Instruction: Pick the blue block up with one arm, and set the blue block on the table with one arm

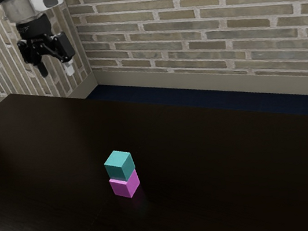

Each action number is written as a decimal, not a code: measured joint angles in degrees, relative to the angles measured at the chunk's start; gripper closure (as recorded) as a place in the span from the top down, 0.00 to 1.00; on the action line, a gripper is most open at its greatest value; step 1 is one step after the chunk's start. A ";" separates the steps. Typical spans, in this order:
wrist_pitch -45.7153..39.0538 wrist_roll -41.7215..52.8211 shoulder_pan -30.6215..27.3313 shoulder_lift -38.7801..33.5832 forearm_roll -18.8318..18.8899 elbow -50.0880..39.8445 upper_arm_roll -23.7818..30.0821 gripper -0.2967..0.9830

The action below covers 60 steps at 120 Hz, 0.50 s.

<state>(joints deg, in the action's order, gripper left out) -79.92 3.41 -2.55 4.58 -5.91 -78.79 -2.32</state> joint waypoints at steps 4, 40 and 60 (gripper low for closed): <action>-0.50 -0.12 -0.78 0.30 -0.19 -0.21 -0.50 0.77; -5.17 -2.69 -1.30 9.65 2.62 -0.34 4.71 0.77; -15.86 -4.09 -1.27 11.21 2.92 -12.92 6.36 0.77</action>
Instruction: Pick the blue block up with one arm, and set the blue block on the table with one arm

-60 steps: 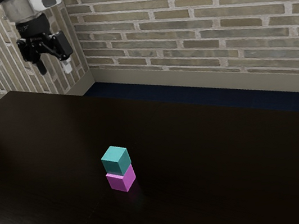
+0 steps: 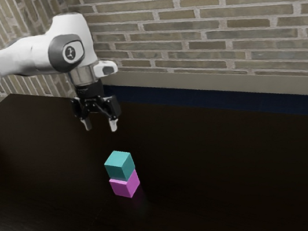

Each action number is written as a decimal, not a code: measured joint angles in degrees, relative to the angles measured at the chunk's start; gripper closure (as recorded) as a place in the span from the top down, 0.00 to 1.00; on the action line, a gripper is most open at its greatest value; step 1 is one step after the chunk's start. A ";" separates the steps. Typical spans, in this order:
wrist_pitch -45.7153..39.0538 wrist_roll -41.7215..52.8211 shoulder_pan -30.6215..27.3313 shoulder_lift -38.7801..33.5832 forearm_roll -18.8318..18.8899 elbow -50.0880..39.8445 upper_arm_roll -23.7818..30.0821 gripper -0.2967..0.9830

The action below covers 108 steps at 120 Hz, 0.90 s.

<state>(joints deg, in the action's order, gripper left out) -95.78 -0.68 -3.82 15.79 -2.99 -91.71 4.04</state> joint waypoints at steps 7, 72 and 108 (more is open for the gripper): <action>-4.34 -0.39 -0.05 0.32 0.14 -3.59 0.73 0.77; -27.96 -2.76 -0.17 -1.97 2.06 -19.29 3.15 0.77; -29.99 -3.37 -0.12 -4.25 2.26 -24.06 3.67 0.77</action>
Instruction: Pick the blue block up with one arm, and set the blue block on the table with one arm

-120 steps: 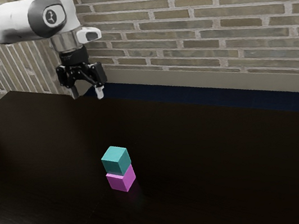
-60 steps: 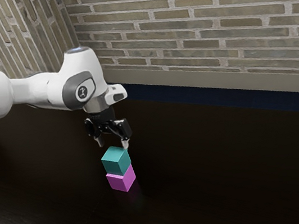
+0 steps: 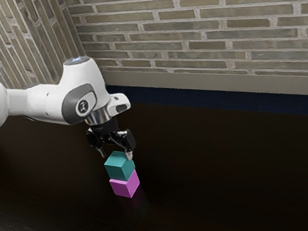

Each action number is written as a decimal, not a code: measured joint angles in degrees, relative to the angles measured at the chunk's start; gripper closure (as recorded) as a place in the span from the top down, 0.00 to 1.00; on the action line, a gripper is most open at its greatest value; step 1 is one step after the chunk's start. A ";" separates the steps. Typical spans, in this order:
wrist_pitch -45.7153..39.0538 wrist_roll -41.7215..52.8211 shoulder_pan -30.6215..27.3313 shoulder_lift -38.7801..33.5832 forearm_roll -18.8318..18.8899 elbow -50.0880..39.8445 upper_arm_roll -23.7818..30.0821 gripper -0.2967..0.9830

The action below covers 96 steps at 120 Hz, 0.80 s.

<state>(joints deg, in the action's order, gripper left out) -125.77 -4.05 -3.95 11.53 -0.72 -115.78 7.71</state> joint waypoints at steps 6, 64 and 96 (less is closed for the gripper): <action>-0.21 -0.08 0.01 0.47 0.00 -0.20 -0.02 0.77; -2.23 -0.62 -0.01 3.26 -0.02 0.01 -0.15 0.55; -1.66 -1.35 -0.08 2.31 0.34 0.16 0.64 0.53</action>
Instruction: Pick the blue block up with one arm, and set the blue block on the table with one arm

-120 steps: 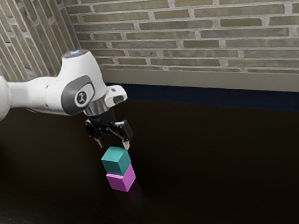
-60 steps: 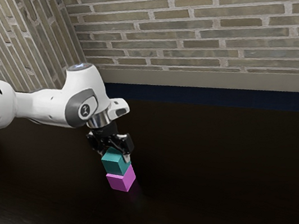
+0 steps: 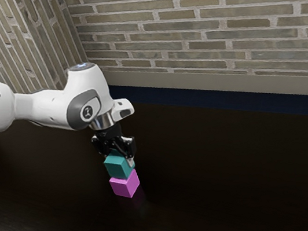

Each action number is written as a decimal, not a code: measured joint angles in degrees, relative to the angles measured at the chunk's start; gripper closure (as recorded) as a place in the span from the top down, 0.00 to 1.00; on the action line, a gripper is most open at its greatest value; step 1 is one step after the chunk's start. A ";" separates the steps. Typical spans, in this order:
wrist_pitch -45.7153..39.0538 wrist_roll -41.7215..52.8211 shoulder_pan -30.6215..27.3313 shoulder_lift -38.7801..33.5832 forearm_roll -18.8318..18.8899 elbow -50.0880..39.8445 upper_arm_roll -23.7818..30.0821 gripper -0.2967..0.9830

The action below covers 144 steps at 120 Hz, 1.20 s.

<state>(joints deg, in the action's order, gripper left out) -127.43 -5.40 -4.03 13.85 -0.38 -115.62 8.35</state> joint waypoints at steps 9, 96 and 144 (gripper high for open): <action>0.14 -0.39 -0.02 0.56 0.03 0.91 1.89 0.54; -3.84 -7.85 0.07 14.21 2.31 8.20 10.97 0.64; 1.97 -9.53 0.12 9.69 2.22 13.46 10.84 0.75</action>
<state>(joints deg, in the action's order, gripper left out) -125.46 -14.93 -3.91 23.54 1.84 -102.15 19.20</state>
